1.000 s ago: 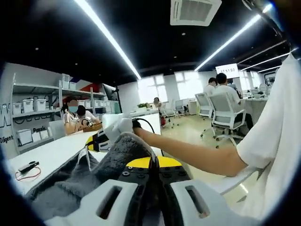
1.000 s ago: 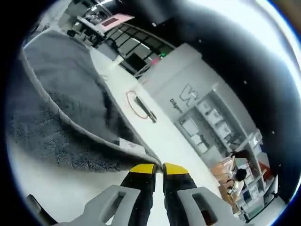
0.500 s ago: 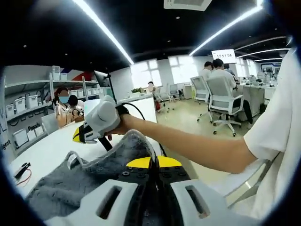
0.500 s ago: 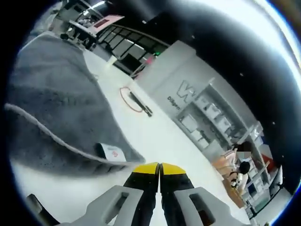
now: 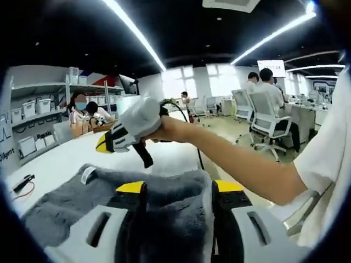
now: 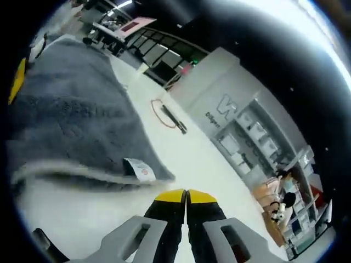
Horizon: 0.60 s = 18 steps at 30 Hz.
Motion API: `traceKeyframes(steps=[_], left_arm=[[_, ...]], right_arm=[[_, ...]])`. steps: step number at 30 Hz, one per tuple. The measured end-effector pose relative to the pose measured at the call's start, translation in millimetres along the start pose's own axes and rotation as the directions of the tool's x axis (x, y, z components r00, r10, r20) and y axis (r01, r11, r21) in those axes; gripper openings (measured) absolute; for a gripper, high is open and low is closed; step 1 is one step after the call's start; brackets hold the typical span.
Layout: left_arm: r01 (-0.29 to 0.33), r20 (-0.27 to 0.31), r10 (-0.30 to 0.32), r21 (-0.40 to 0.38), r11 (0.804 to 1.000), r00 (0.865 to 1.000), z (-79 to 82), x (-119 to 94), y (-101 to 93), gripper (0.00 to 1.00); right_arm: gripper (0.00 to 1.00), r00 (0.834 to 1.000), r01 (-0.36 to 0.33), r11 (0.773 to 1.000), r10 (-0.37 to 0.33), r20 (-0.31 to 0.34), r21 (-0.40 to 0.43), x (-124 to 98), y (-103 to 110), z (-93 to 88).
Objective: Open the folded towel by lifting each exposed corner and separating the folded layers until the towel lies flat within the target outline without major curled edges
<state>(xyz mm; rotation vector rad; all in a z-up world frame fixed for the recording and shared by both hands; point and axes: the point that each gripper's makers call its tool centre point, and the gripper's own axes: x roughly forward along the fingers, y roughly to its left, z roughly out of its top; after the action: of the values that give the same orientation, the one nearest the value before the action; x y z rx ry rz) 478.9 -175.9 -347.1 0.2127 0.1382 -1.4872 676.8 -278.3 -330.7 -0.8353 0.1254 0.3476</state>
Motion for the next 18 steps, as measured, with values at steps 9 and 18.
traceKeyframes(steps=[9,18], left_arm=[[-0.193,0.082,0.189,0.048,0.980,0.979,18.0,-55,63.0,0.55],[-0.305,0.097,0.301,0.027,0.952,0.949,32.9,-113,113.6,0.49]], right_arm=[[0.00,0.996,-0.072,0.995,0.076,0.050,-0.066,2,21,34.3],[0.00,0.976,-0.205,0.975,0.211,0.061,-0.091,8,58,49.3]])
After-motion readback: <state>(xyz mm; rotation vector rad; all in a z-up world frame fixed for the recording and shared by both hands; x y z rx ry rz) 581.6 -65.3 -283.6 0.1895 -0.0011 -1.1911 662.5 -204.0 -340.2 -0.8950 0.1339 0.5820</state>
